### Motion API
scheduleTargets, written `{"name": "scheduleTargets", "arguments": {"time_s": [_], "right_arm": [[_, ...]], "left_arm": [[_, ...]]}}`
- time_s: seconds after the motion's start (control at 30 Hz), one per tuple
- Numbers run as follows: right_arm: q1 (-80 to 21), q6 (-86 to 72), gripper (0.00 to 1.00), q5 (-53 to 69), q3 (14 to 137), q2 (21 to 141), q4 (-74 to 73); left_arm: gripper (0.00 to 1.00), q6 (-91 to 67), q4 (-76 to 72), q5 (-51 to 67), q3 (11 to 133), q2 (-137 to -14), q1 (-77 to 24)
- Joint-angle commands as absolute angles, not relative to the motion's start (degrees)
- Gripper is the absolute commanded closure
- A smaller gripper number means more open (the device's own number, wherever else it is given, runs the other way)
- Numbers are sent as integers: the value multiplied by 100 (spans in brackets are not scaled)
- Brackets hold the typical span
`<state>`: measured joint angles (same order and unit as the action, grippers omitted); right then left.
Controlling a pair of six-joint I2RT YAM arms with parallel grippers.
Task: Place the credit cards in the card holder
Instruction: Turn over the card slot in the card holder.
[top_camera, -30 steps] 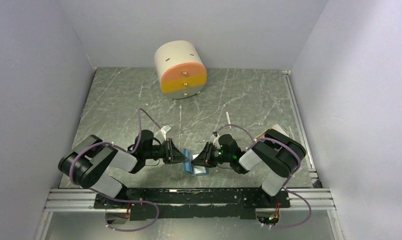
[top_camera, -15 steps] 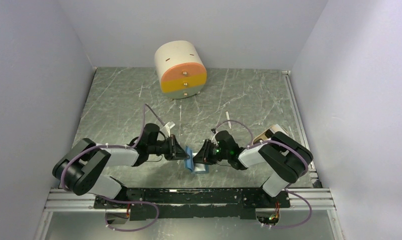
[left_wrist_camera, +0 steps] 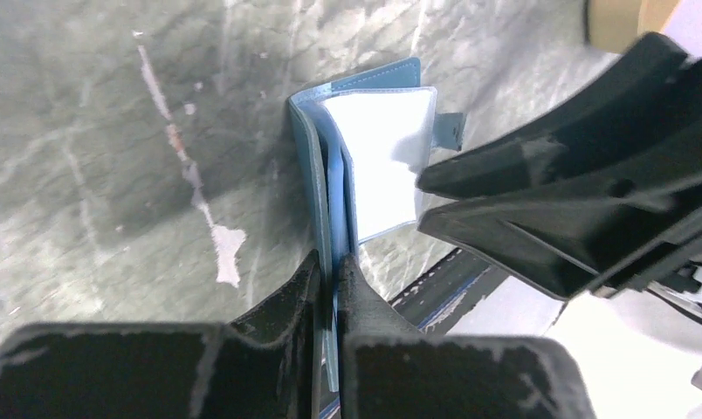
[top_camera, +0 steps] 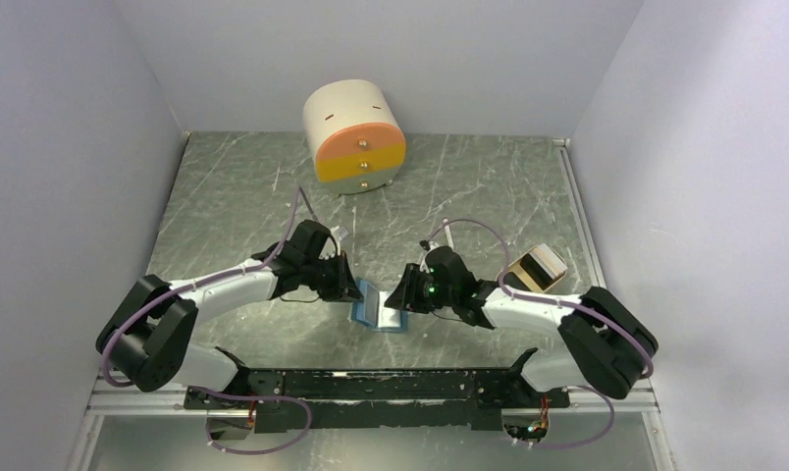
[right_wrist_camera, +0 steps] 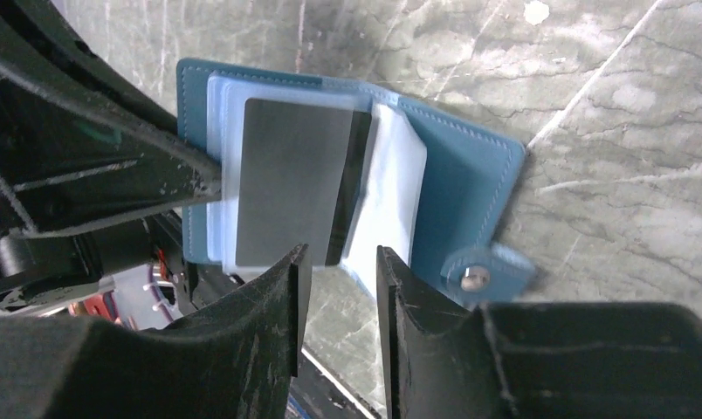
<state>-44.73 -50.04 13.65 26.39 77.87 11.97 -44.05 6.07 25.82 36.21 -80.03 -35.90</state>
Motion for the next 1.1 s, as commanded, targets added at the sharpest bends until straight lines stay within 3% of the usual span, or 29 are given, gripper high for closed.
{"name": "scheduleTargets", "arguments": {"time_s": [0.0,0.17,0.37,0.7,0.87,1.07], "right_arm": [[-4501,-4877,63,1135,2741,7336,612],[-4500,-4802,71,898,2598,7238,671],[-4506,-4759,75,898,2556,7955,1184],[-4515,-4895,82,776,2206,8363,1680],[-4512,-4792,81,645,2223,8197,1347],[-4497,-4661,70,121,2501,7219,196]], "left_arm": [[91,-4023,2077,1843,4126,-7854,-3647],[91,-3908,2489,1733,4517,-8065,-3680],[91,-4082,1979,2215,4665,-8350,-3898],[91,-5239,-1074,3819,3662,-8476,-3998],[91,-4958,-693,3380,3676,-8693,-4010],[91,-4479,90,2814,3829,-8815,-4016]]}}
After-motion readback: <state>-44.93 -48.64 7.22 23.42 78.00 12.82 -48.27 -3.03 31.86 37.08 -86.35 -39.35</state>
